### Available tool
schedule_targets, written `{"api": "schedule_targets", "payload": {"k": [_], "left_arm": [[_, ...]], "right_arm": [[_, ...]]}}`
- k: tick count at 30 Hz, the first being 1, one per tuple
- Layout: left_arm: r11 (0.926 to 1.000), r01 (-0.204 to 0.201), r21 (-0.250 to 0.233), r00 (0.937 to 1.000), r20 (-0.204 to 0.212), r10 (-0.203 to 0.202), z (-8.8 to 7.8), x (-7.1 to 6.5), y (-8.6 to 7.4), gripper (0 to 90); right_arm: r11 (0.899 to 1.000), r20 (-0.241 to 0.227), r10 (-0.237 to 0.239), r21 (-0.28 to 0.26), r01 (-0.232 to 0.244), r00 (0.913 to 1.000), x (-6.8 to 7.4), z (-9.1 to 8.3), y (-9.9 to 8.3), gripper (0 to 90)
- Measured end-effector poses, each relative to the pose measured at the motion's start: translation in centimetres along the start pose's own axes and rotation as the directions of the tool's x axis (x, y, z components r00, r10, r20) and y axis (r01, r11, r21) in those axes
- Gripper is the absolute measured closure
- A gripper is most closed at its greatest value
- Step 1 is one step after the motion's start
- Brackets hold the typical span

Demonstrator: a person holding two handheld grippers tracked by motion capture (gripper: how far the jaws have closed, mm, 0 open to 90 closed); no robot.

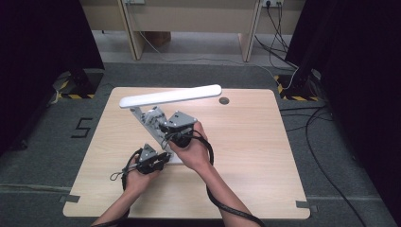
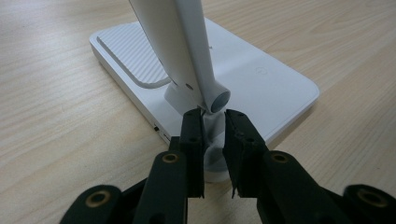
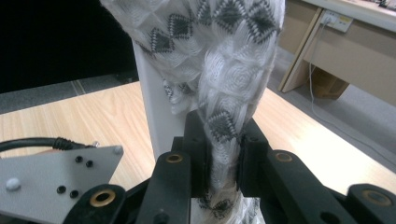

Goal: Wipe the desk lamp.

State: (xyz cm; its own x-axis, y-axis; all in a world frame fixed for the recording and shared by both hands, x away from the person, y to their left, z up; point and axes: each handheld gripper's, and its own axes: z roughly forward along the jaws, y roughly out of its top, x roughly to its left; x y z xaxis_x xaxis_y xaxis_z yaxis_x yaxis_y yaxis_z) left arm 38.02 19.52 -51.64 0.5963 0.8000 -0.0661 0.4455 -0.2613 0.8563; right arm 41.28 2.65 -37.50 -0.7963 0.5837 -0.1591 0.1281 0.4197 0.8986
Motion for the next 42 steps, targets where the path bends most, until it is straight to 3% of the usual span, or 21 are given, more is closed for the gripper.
{"api": "schedule_targets", "payload": {"k": [15,26,33,42], "left_arm": [[1.0,-0.009,0.003,1.0,0.002,0.009,0.1,-0.1,0.0,77.0],[0.9999,-0.012,0.003,0.9999,0.002,0.012,0.1,-0.1,0.1,77.0],[0.9999,-0.011,0.004,0.9999,0.003,0.011,0.1,-0.1,0.1,77.0],[0.9999,-0.011,0.005,0.9999,0.004,0.011,0.0,-0.1,0.0,77.0]], "right_arm": [[0.997,-0.032,0.036,0.064,-0.034,0.9988,0.1,0.2,-2.6,78.7],[0.993,-0.064,0.013,0.122,-0.005,0.9979,0.0,0.3,-4.6,78.9],[0.984,-0.072,0.014,0.177,-0.001,0.9973,-0.1,0.6,-5.6,79.0],[0.966,-0.082,0.02,0.258,0.002,0.9964,-0.4,1.3,-6.5,79.1]]}}
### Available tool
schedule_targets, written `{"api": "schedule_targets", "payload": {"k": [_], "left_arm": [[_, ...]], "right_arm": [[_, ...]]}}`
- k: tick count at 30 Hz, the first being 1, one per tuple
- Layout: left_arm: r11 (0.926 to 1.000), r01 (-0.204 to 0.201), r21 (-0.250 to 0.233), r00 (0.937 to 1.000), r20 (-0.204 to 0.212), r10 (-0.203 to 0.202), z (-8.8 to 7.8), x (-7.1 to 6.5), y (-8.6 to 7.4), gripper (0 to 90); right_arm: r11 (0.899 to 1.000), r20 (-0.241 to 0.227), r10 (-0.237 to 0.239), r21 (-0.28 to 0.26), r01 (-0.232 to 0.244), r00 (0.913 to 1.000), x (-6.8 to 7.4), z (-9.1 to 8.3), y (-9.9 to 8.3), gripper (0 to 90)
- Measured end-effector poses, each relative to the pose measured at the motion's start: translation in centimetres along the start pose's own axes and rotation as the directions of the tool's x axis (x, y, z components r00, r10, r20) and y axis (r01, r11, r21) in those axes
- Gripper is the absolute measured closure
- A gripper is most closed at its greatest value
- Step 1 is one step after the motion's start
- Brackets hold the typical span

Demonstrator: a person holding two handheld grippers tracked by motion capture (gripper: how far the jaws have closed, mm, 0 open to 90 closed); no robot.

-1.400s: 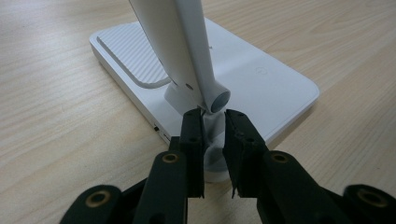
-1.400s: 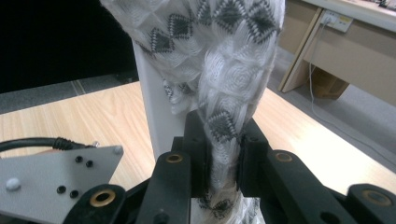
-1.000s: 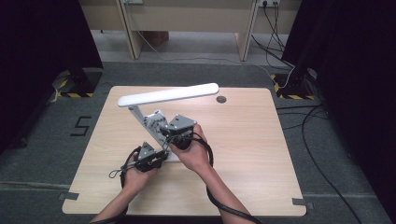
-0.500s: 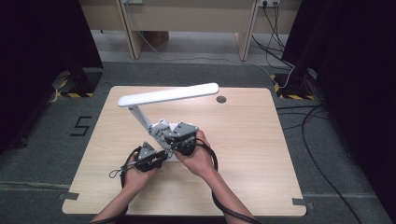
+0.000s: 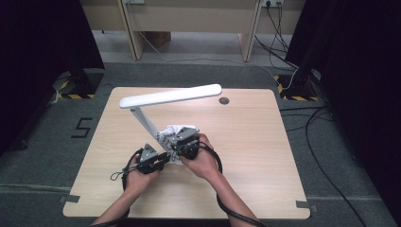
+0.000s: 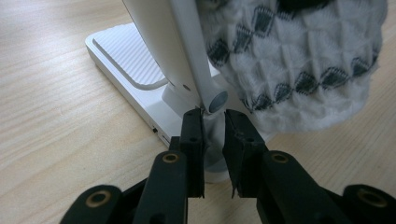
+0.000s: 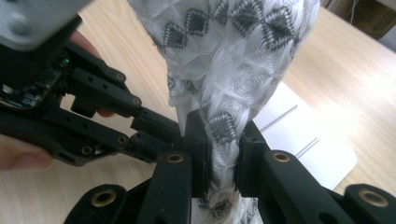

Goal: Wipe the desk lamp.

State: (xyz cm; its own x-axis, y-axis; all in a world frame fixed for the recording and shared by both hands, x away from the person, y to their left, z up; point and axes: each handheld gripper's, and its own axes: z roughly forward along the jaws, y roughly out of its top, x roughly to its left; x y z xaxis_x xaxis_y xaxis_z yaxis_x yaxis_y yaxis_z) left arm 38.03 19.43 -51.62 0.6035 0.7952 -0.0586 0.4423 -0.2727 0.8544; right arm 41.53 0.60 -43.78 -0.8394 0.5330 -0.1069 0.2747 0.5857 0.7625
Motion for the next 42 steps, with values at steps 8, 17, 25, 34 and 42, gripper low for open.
{"api": "schedule_targets", "payload": {"k": [8,17,25,34,42], "left_arm": [[1.0,0.0,-0.002,1.0,-0.001,0.0,0.0,0.0,0.0,76.9],[0.9999,0.014,0.0,0.9999,0.0,-0.014,0.0,0.0,0.0,76.3],[0.9995,0.032,0.0,0.9995,0.0,-0.032,-0.1,0.1,0.0,75.9],[0.9998,0.019,-0.004,0.9998,-0.009,-0.019,-0.1,0.0,0.0,75.9],[0.9995,0.031,-0.002,0.9995,-0.002,-0.031,0.0,0.0,0.0,76.1]], "right_arm": [[0.999,-0.011,0.016,0.036,-0.016,0.9998,-0.3,0.7,-0.9,79.1],[0.996,0.01,0.048,0.073,-0.048,0.9988,-0.7,1.1,-2.2,79.0],[0.995,0.044,0.1,-0.004,-0.1,0.994,-0.2,1.1,-1.8,79.0],[0.987,0.096,0.157,0.007,-0.158,0.9829,-0.4,2.7,-3.6,79.1],[0.984,0.119,0.175,0.005,-0.177,0.9772,-0.7,2.8,-4.5,79.4]]}}
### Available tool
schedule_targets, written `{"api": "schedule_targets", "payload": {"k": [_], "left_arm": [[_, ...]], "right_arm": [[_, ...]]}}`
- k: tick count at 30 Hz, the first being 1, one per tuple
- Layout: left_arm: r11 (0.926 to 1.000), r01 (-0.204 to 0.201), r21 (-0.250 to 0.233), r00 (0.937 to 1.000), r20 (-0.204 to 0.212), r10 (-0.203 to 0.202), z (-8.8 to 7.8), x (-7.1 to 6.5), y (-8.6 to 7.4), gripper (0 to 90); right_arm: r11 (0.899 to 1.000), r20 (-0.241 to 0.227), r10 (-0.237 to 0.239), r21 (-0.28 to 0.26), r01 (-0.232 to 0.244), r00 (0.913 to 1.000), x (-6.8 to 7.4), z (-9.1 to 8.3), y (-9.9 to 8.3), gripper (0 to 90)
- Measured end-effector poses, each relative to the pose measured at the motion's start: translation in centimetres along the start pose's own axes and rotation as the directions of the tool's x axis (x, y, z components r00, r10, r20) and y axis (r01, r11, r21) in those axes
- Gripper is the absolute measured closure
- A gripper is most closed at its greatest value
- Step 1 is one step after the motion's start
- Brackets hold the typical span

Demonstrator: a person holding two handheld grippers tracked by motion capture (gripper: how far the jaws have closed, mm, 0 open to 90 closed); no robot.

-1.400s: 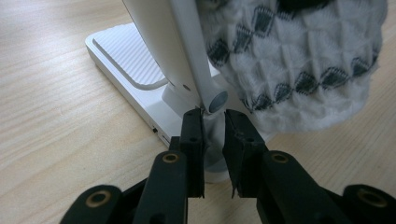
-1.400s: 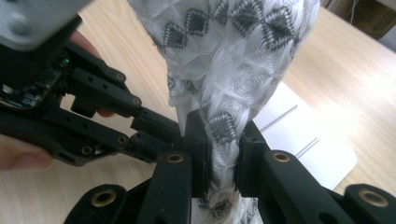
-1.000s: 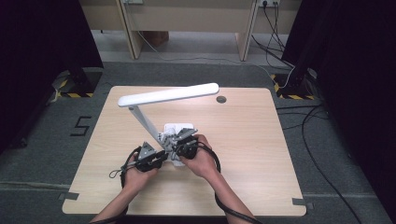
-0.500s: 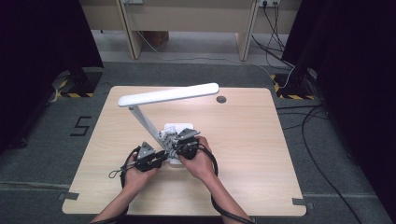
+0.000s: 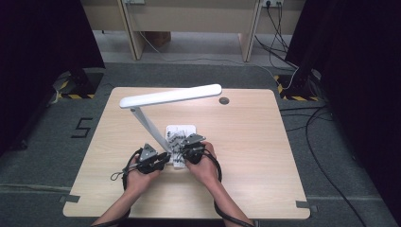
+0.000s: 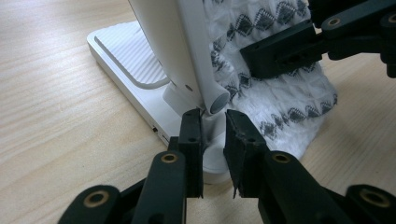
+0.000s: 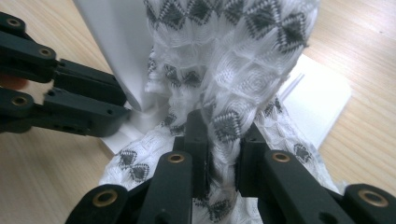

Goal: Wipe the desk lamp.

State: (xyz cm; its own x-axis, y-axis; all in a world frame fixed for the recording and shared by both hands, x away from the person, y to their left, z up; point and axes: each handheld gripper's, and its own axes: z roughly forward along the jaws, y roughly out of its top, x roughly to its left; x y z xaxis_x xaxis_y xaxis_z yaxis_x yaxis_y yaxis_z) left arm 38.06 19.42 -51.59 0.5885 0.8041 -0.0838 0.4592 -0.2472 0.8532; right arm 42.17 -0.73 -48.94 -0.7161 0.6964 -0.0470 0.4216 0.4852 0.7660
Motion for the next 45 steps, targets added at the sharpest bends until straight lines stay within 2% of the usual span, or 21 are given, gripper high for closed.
{"api": "schedule_targets", "payload": {"k": [9,24,28,33,34,38,45], "left_arm": [[0.9999,-0.011,-0.001,0.9999,-0.011,0.011,0.0,0.0,0.0,76.1],[1.0,-0.005,-0.002,0.9999,-0.011,0.005,0.0,0.0,0.1,75.5],[1.0,-0.001,-0.002,0.9999,-0.011,0.001,0.0,0.1,0.1,75.5],[1.0,0.006,-0.002,1.0,-0.007,-0.006,0.1,0.1,0.1,75.5],[0.9999,0.017,-0.001,0.9999,0.0,-0.017,0.1,0.1,0.1,75.4],[0.9999,0.016,-0.002,0.9999,-0.002,-0.016,0.1,0.1,0.1,75.4],[0.9999,0.012,0.003,0.9999,0.002,-0.012,0.2,0.2,0.2,75.0]], "right_arm": [[1.0,0.023,-0.01,0.007,0.009,0.9997,-0.9,-0.4,-0.5,79.4],[0.999,0.081,0.025,0.032,-0.028,0.9964,-3.2,-1.7,-1.6,79.4],[0.999,0.095,0.029,0.025,-0.031,0.9951,-3.7,-2.2,-1.7,79.4],[0.999,0.1,0.035,-0.006,-0.034,0.9944,-4.0,-3.1,-0.8,79.4],[0.999,0.1,0.031,-0.013,-0.03,0.9946,-4.1,-3.2,-0.5,79.4],[0.999,0.095,0.027,-0.044,-0.022,0.9951,-4.4,-3.5,1.1,79.4],[0.996,0.086,0.027,-0.084,-0.019,0.996,-4.3,-2.1,3.5,79.3]]}}
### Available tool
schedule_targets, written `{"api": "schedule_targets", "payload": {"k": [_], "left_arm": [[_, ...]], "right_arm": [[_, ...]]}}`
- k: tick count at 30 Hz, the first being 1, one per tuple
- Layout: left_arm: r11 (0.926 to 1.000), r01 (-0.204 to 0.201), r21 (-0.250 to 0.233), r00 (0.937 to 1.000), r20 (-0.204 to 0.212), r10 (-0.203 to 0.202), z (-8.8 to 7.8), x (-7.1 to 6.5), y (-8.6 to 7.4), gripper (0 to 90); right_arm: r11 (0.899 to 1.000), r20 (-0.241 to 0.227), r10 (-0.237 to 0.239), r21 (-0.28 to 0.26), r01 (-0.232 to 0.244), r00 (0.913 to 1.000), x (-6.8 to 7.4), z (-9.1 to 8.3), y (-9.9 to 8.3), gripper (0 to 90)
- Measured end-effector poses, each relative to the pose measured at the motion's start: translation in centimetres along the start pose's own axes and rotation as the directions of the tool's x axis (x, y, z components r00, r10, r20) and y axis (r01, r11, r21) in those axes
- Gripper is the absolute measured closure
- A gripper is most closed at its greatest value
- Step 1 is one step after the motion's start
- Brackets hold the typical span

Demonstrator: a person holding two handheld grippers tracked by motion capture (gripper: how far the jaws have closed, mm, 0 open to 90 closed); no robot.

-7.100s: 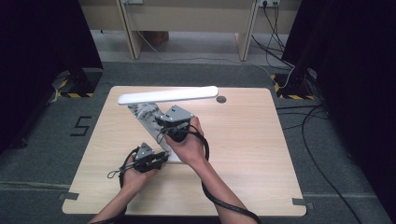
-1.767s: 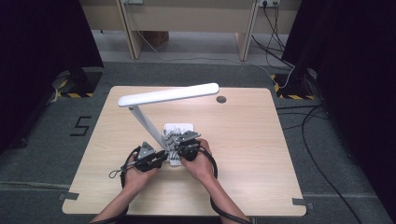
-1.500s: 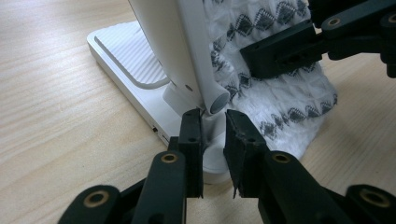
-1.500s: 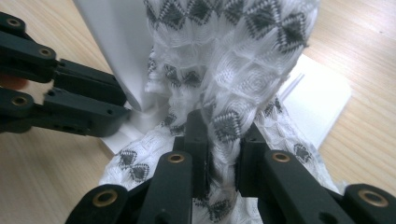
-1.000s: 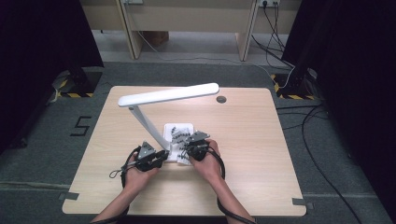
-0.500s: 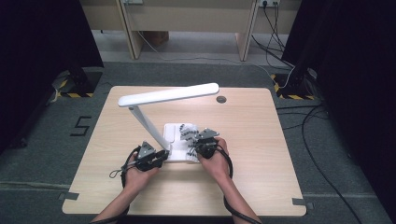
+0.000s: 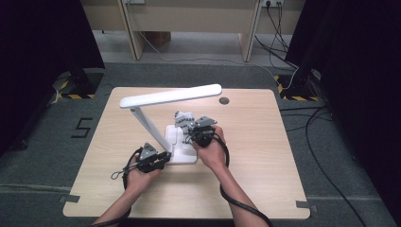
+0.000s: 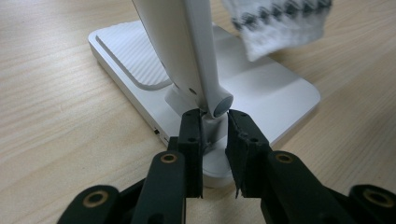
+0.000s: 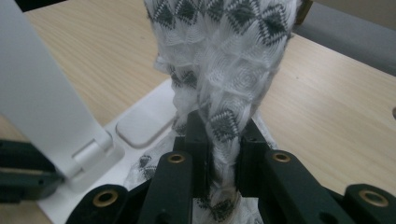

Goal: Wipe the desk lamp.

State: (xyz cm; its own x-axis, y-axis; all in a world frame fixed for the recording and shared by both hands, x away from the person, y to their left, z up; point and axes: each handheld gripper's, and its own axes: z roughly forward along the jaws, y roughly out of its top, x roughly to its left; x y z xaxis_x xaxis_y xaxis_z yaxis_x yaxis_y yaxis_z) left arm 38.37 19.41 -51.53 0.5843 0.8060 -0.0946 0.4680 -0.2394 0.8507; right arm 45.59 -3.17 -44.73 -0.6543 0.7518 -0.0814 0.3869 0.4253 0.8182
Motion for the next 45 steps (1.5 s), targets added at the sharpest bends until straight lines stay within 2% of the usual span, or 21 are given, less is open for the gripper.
{"api": "schedule_targets", "payload": {"k": [6,12,22,28,34,41,45], "left_arm": [[1.0,-0.008,0.002,1.0,0.006,0.008,0.0,0.1,0.0,75.0],[1.0,-0.008,0.001,1.0,0.005,0.008,0.0,0.1,0.0,74.8],[1.0,-0.005,-0.003,1.0,0.006,0.005,0.0,0.0,0.0,74.7],[0.9999,-0.009,-0.004,0.9999,0.005,0.009,0.0,0.1,0.0,74.8],[1.0,-0.009,-0.004,0.9999,0.005,0.009,0.0,0.0,0.0,74.7],[0.9999,-0.015,-0.001,0.9999,0.005,0.015,0.0,0.1,0.0,74.7],[0.9999,-0.014,-0.005,0.9999,0.004,0.014,0.0,0.1,-0.1,74.7]], "right_arm": [[1.0,-0.015,0.009,-0.024,-0.009,0.9998,0.9,2.1,1.7,79.3],[1.0,-0.043,-0.01,-0.019,0.009,0.999,2.3,4.2,2.9,79.2],[0.999,-0.056,-0.038,0.024,0.04,0.9977,3.6,7.0,2.5,79.1],[0.998,-0.066,-0.05,0.047,0.053,0.9966,3.7,7.4,2.0,79.3],[0.997,-0.05,-0.054,0.051,0.057,0.9973,3.6,7.3,1.7,79.5],[0.995,-0.024,-0.062,0.075,0.063,0.9978,2.9,6.9,0.9,79.6],[0.996,-0.009,-0.05,0.079,0.051,0.9987,2.3,6.5,0.5,79.7]]}}
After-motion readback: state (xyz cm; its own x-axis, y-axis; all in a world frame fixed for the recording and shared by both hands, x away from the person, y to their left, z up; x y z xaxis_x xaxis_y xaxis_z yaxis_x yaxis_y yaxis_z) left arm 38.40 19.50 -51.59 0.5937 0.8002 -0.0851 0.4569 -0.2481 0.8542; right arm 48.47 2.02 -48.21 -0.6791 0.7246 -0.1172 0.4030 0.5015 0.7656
